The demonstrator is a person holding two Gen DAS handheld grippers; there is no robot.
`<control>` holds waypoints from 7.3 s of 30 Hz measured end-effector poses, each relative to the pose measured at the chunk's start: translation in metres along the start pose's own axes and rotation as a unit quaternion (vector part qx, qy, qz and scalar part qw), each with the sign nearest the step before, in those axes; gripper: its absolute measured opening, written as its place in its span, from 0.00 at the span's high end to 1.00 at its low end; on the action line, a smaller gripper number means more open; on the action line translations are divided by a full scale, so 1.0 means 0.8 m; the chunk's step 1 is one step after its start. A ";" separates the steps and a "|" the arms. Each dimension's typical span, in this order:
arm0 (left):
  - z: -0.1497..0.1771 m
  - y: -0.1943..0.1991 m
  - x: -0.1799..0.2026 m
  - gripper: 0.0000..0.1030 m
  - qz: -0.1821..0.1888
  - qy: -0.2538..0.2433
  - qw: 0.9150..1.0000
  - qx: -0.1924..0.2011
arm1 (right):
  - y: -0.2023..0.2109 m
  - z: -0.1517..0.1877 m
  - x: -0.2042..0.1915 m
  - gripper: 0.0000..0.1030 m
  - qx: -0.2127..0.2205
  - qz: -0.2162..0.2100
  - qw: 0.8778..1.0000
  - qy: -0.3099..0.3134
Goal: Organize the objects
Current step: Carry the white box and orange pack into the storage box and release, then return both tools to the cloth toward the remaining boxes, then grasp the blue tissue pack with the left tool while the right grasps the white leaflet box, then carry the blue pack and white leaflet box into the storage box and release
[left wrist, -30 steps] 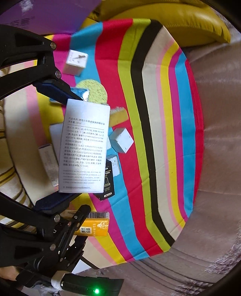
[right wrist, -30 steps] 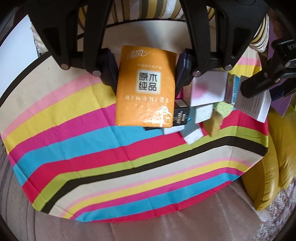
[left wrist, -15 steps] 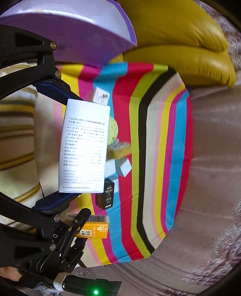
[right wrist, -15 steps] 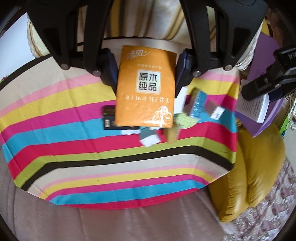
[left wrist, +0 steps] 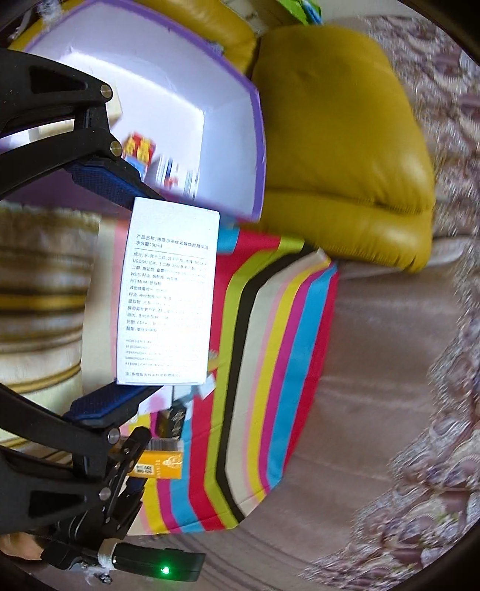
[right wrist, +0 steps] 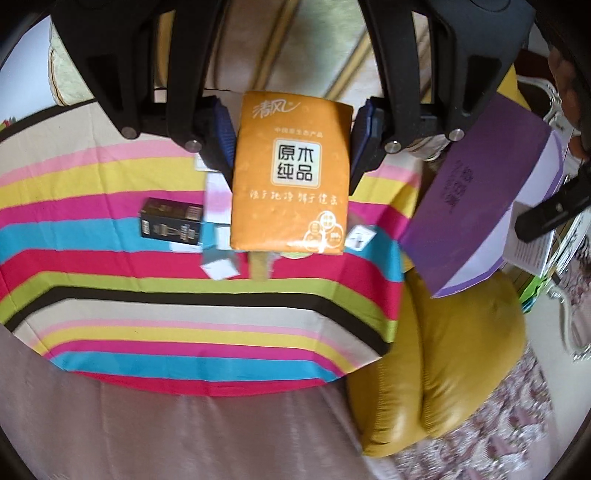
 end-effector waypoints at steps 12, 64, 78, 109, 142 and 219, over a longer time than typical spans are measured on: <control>0.010 0.061 -0.140 0.16 -0.057 0.097 0.992 0.050 | 0.018 -0.034 -0.137 0.45 0.014 -0.047 0.994 0.103; 0.058 0.025 -0.206 0.13 -0.077 0.140 0.987 0.003 | -0.037 0.008 -0.219 0.16 -0.040 -0.079 0.978 0.191; 0.045 -0.018 -0.153 0.17 -0.077 0.073 0.992 -0.062 | -0.051 0.008 -0.114 0.15 -0.052 -0.048 0.990 0.125; 0.018 -0.099 0.072 0.17 0.013 -0.070 0.992 -0.100 | -0.072 0.004 0.177 0.15 -0.054 0.077 0.994 -0.059; 0.029 -0.308 0.100 0.39 -0.012 -0.117 0.963 -0.242 | -0.152 0.052 0.087 0.15 -0.178 0.074 0.981 0.010; 0.019 -0.029 0.031 0.67 0.020 -0.021 0.998 -0.048 | -0.009 0.002 -0.012 0.23 -0.036 0.010 0.999 0.022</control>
Point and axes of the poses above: each gripper's, at about its wrist camera, not at the fingertips, and y roughly against the way its jaws point, x to its right, z to its underside, the point moved 8 cm from there along -y, roughly the way its jaws point, and after that the axes turned 8 degrees about -x, right-handed, at the moved point
